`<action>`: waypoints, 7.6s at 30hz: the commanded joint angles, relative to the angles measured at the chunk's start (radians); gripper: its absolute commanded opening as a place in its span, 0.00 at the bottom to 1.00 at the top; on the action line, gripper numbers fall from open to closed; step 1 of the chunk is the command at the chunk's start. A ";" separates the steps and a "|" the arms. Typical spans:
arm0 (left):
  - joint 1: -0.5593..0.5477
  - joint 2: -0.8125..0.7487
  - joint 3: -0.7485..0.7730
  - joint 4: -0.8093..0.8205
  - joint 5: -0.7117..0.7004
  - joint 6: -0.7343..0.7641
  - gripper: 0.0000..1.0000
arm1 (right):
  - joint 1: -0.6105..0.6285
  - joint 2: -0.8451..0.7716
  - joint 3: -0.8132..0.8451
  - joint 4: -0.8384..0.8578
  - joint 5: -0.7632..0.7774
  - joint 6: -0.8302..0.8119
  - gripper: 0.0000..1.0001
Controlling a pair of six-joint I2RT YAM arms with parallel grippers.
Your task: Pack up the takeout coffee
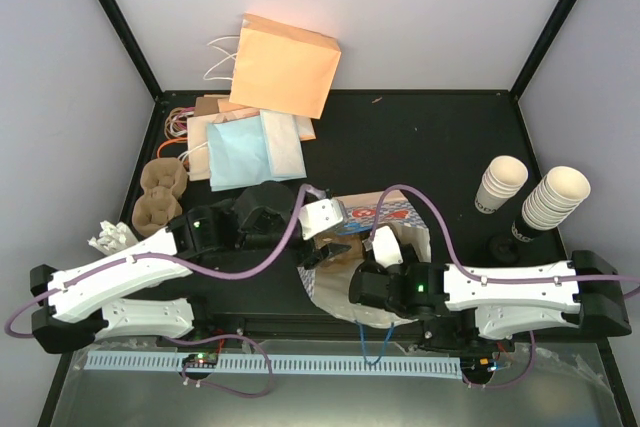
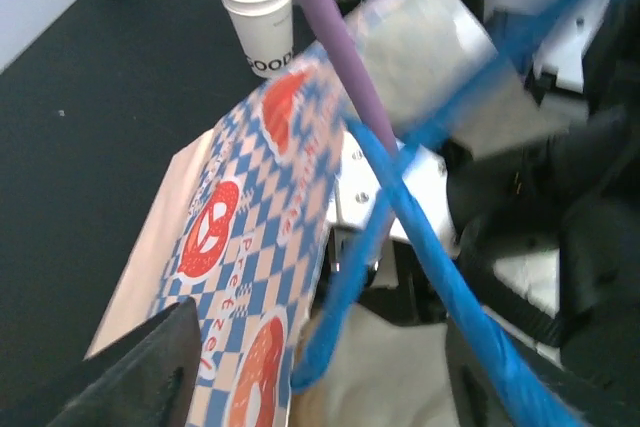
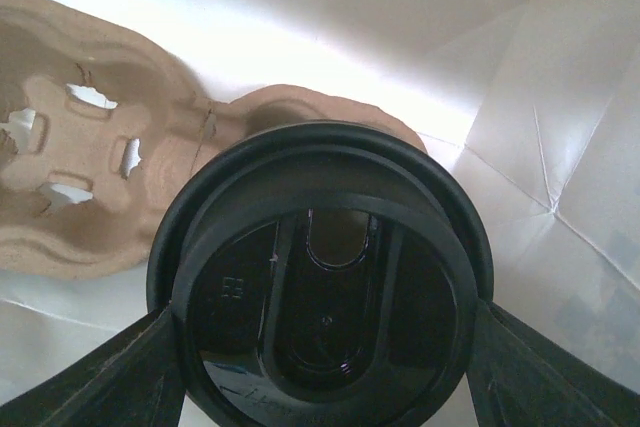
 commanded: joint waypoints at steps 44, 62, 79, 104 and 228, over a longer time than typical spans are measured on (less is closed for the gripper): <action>0.609 1.126 0.753 -0.272 0.673 -0.309 0.61 | -0.004 -0.074 -0.131 0.140 -0.076 0.087 0.37; 0.541 1.293 0.793 -0.463 0.804 -0.163 0.20 | -0.004 -0.012 -0.111 0.161 -0.005 0.114 0.37; 0.522 1.224 0.678 -0.455 0.923 -0.126 0.18 | -0.003 -0.067 -0.204 0.361 0.213 0.009 0.38; 0.553 1.315 0.734 -0.514 0.882 -0.127 0.28 | -0.004 -0.064 -0.250 0.465 0.218 -0.003 0.33; 0.563 1.282 0.623 -0.367 1.064 -0.181 0.52 | -0.183 -0.011 -0.102 0.214 -0.235 0.079 0.80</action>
